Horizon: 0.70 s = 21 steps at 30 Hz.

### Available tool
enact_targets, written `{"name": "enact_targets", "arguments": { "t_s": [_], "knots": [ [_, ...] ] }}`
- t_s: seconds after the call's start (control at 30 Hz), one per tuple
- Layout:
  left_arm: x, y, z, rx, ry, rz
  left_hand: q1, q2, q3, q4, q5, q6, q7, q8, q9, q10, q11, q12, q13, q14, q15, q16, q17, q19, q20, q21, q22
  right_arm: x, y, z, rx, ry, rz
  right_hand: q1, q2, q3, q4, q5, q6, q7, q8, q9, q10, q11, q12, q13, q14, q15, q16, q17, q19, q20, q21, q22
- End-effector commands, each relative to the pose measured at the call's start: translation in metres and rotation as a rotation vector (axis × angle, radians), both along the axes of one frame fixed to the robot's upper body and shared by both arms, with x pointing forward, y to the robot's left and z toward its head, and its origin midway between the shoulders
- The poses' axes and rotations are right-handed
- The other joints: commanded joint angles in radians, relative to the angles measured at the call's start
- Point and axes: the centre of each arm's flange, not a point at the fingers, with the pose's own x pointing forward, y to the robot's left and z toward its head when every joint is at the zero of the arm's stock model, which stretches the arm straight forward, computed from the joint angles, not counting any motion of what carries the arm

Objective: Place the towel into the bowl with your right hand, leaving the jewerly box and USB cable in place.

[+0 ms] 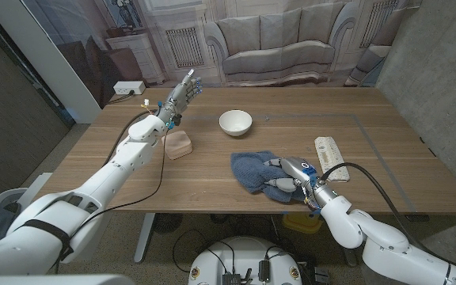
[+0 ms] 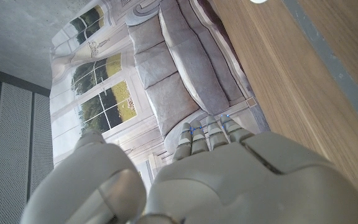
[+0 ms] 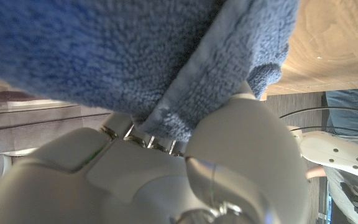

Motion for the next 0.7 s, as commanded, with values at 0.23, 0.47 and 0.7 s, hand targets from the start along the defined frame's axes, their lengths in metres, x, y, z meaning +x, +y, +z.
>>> {"name": "enact_targets", "arguments": {
  "t_s": [0.23, 0.47, 0.7],
  "knots": [
    [-0.002, 0.002, 0.005, -0.013, -0.019, 0.004, 0.004, 0.003, -0.008, 0.001, 0.0, 0.011, 0.003, 0.001, 0.003, 0.01, 0.006, -0.002, 0.001, 0.005, 0.006, 0.009, 0.002, 0.001, 0.004, 0.008, 0.005, -0.012, -0.002, 0.026, -0.009, -0.083, -0.006, 0.109, 0.1, -0.006, 0.004, -0.004, 0.008, 0.001, -0.004, 0.002, 0.013, -0.007, -0.003, 0.004, 0.007, -0.11, -0.001, 0.002, 0.003, -0.099, 0.006, 0.004],
    [-0.002, 0.0, 0.007, -0.013, -0.026, 0.0, 0.005, 0.004, -0.009, 0.001, 0.0, 0.012, 0.004, 0.001, 0.003, 0.01, 0.005, -0.002, 0.001, 0.004, 0.006, 0.009, 0.002, 0.001, 0.004, 0.008, 0.005, -0.015, -0.007, 0.035, 0.005, -0.086, -0.014, 0.11, 0.102, -0.007, 0.006, -0.006, 0.006, 0.005, -0.007, 0.002, 0.013, -0.003, -0.006, 0.004, 0.005, -0.109, -0.004, 0.001, -0.001, -0.099, 0.006, 0.004],
    [0.0, -0.001, 0.007, -0.016, -0.025, -0.002, 0.005, 0.004, -0.01, 0.001, 0.0, 0.013, 0.004, 0.001, 0.003, 0.012, 0.005, -0.002, 0.001, 0.004, 0.006, 0.009, 0.002, 0.001, 0.004, 0.008, 0.005, -0.021, -0.016, 0.048, 0.069, -0.082, -0.023, 0.11, 0.105, -0.009, 0.009, -0.007, 0.006, 0.005, -0.009, 0.003, 0.011, 0.001, -0.01, 0.004, 0.004, -0.109, -0.007, 0.001, -0.003, -0.099, 0.006, 0.005]
  ]
}}
